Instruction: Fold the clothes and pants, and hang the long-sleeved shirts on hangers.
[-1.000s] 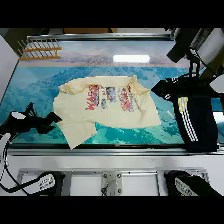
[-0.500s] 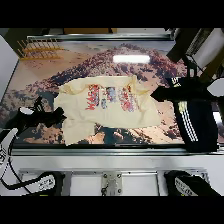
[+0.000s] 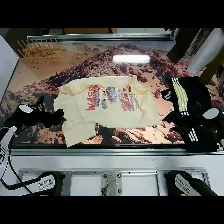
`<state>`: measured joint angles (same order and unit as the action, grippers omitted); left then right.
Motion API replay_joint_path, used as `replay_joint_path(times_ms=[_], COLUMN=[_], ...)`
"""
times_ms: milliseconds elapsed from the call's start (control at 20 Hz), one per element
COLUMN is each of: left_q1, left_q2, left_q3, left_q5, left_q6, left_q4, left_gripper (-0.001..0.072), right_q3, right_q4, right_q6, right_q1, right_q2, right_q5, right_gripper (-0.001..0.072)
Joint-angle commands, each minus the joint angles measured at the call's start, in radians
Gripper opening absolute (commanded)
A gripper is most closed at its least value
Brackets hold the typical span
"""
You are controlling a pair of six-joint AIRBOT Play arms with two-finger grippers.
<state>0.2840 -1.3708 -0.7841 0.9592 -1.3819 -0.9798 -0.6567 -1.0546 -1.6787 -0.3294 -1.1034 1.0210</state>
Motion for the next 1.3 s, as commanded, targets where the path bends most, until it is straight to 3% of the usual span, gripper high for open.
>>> replay_joint_path(times_ms=[0,200,400,450,650,900,1100,1250], left_q1=[-0.001,-0.001,-0.001,-0.001,0.000,0.001,0.000,0.000], left_q2=[0.001,0.001,0.001,0.001,0.002,0.137,0.384,0.565], left_q3=[-0.001,-0.001,-0.001,-0.002,-0.004,-0.142,-0.431,-0.651], left_q5=[0.014,0.014,0.013,0.013,0.003,0.013,0.035,0.032], left_q6=[-0.001,-0.001,-0.001,-0.001,-0.002,-0.007,-0.007,-0.014], left_q4=[-0.014,-0.014,-0.014,-0.014,-0.014,-0.014,-0.013,-0.015], left_gripper=[0.0007,0.0007,0.0007,0.0007,0.0007,0.0007,0.0007,0.0007], right_q3=[0.087,0.086,0.080,0.077,0.059,-0.114,-0.494,-0.739], right_q4=[0.098,0.236,0.248,0.248,0.247,0.164,-0.013,-0.053], right_q6=[-0.010,0.064,0.077,0.096,0.222,0.229,0.230,0.280], right_q1=[-0.005,0.113,0.209,0.218,0.219,0.192,0.151,0.150], right_q2=[-0.056,-0.126,-0.155,-0.159,-0.159,-0.074,0.073,0.198], right_q5=[-0.162,-0.303,-0.391,-0.396,-0.392,-0.343,-0.181,-0.150], right_gripper=[0.0660,0.0659,0.0657,0.0607,0.0020,0.0005,0.0005,0.0006])
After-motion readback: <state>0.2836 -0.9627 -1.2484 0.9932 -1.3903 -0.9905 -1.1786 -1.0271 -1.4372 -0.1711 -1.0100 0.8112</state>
